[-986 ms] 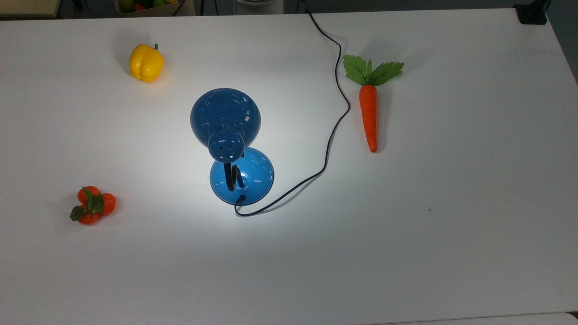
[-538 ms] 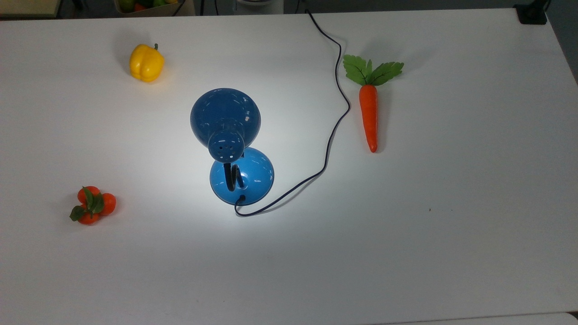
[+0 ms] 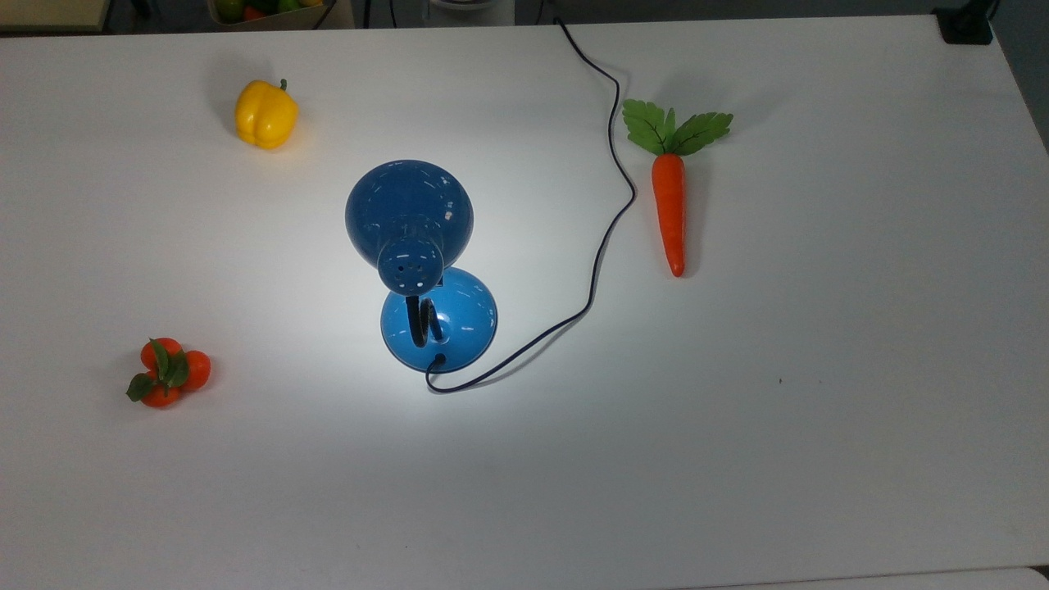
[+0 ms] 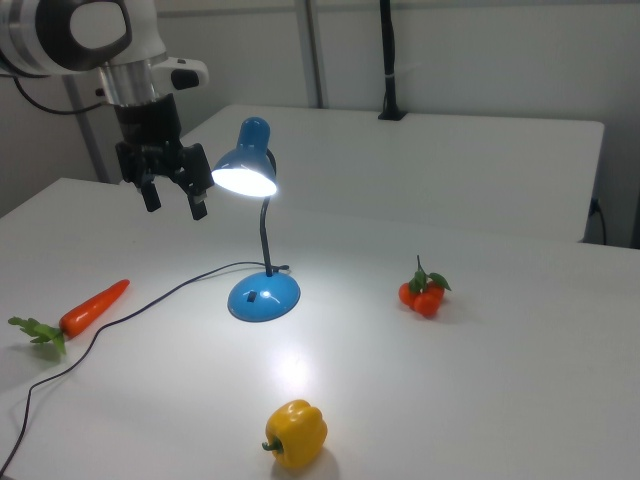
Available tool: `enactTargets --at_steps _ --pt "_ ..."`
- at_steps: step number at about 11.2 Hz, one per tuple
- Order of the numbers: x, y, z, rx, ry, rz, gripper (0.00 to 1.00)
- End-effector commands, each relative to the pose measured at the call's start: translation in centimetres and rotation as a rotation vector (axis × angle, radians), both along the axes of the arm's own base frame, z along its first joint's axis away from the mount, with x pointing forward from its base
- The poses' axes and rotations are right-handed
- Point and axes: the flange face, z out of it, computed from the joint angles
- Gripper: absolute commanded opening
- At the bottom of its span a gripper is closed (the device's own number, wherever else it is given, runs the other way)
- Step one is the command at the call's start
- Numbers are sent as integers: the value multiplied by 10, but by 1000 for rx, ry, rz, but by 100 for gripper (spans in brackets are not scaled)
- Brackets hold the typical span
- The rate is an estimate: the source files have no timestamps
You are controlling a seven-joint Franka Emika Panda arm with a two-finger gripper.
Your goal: Turn off lamp
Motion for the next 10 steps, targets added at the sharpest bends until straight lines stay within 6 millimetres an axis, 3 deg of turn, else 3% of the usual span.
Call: enactTargets --at_steps 1,3,4,5,6,8,10 --pt "0 1 3 20 -21 4 100" --pt "1 2 0 19 -15 5 100" --pt "1 3 -1 20 -14 7 95" --pt "2 2 -1 19 -15 9 83" --pt "2 2 -2 19 -12 27 62" --pt "2 2 -3 19 -9 50 9" --pt "3 2 -4 12 -6 64 0"
